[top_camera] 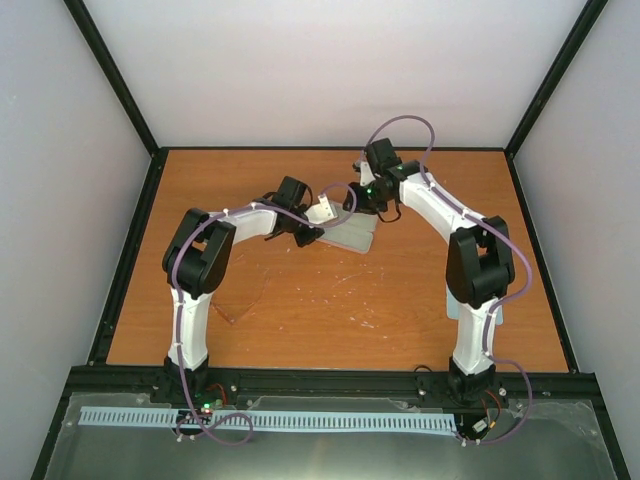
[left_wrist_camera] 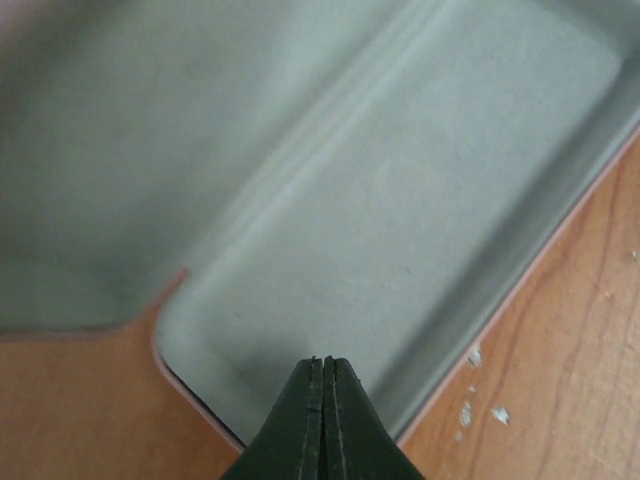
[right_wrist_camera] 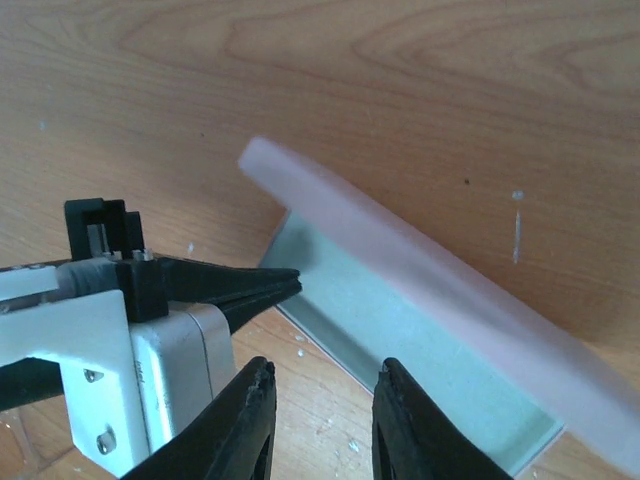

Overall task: Organize the sunglasses
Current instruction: Adjust the sunglasses case at the center of the board.

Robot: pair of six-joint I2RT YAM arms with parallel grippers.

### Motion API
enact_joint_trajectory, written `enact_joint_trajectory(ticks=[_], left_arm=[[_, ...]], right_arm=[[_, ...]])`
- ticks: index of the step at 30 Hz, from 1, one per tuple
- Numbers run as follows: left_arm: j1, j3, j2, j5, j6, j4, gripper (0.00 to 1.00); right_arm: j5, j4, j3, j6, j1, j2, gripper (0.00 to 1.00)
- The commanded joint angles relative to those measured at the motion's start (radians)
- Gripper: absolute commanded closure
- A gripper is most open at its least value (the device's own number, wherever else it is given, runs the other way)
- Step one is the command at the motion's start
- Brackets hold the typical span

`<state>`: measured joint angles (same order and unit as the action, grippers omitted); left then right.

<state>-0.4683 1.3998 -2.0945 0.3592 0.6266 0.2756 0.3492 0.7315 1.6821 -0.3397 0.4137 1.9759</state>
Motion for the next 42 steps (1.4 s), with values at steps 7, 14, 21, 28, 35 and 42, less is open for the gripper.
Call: enact_joint_trajectory(ticks=[7, 14, 21, 28, 35, 42], left_arm=[[0.005, -0.002, 0.017, 0.037, -0.040, -0.062, 0.87], [0.005, 0.005, 0.022, 0.076, -0.081, -0.066, 0.81], [0.005, 0.009, 0.013, 0.070, -0.065, -0.058, 0.82], [0.007, 0.024, 0.002, 0.069, -0.074, -0.047, 0.82], [0.007, 0.061, -0.015, 0.063, -0.098, -0.019, 0.83], [0.007, 0.057, -0.016, 0.074, -0.108, -0.019, 0.83]], right_arm=[[-0.105, 0.084, -0.017, 0.003, 0.014, 0.000, 0.76], [-0.235, -0.110, -0.282, -0.098, -0.004, -0.331, 0.83], [-0.248, -0.126, -0.560, -0.218, -0.113, -0.512, 0.97], [-0.124, -0.028, -0.422, -0.166, -0.117, -0.188, 0.97], [-0.040, -0.036, -0.359, -0.141, -0.118, -0.057, 0.97], [0.002, -0.076, -0.325, -0.154, -0.113, -0.001, 0.97]])
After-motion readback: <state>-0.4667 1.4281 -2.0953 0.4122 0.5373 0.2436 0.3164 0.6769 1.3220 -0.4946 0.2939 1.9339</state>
